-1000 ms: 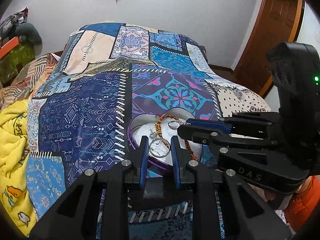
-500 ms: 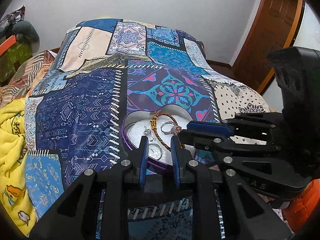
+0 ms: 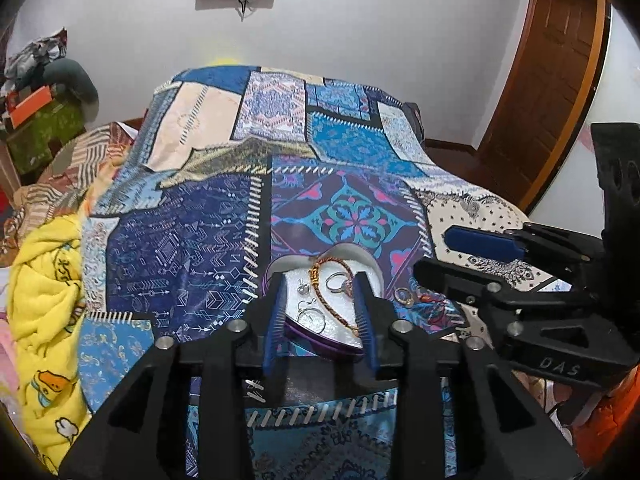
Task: Organize jewelry
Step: 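Open both grippers to drop the rings into the tin, then withdraw, then grasp the red beaded earring with the right gripper while the left gripper grasps a gold ring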
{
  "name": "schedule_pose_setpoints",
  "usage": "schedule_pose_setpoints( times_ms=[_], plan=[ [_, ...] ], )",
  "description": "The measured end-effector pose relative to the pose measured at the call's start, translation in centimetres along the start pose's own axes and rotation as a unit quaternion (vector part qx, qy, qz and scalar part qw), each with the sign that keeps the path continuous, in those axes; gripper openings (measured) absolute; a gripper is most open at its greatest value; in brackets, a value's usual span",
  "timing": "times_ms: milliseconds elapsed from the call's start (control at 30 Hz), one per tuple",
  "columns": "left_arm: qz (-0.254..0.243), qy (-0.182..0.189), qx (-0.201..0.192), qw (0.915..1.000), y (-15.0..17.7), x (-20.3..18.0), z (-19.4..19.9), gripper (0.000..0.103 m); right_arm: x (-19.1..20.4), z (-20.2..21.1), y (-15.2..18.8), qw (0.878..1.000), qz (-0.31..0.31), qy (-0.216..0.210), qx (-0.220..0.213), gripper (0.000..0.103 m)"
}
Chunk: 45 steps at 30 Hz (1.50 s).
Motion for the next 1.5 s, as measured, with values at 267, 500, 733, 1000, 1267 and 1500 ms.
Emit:
schedule_pose_setpoints(
  times_ms=[267, 500, 733, 1000, 1267, 1500],
  plan=[
    [-0.018, 0.003, -0.009, 0.9998, -0.4, -2.3, 1.7, 0.041, -1.9, 2.8, -0.2, 0.999, -0.019, 0.031, -0.022, 0.041],
    [-0.027, 0.017, 0.003, 0.9995, 0.0, -4.6, 1.2, 0.043, -4.0, 4.8, 0.6, 0.997, -0.034, 0.056, -0.029, 0.041],
    [-0.033, 0.037, 0.039, 0.998, 2.1, -7.0, -0.7, 0.043, -6.9, 5.6, 2.6, 0.995, -0.056, 0.079, -0.008, 0.042],
    [-0.028, 0.071, 0.094, 0.9926, 5.1, -9.1, -3.8, 0.043, -9.3, 5.2, 6.1, 0.992, -0.081, 0.089, 0.038, 0.042],
    [-0.007, 0.073, 0.113, 0.9909, 6.1, -9.1, -6.4, 0.042, -9.8, 3.3, 7.5, 0.991, -0.092, 0.069, 0.064, 0.042],
    [0.005, 0.049, 0.114, 0.9923, 6.0, -7.5, -8.1, 0.035, -9.5, 0.9, 8.2, 0.99, -0.105, 0.031, 0.089, 0.042]
  ],
)
Point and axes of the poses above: each gripper's, at about its wrist camera, not at the fingertips, and z roughly against the way its jaws point, x to its left, y to its underside, the point moved 3 cm from there along -z, roughly the way its jaws point, and after that the axes turned 12 degrees about -x, right-handed, at the moved point
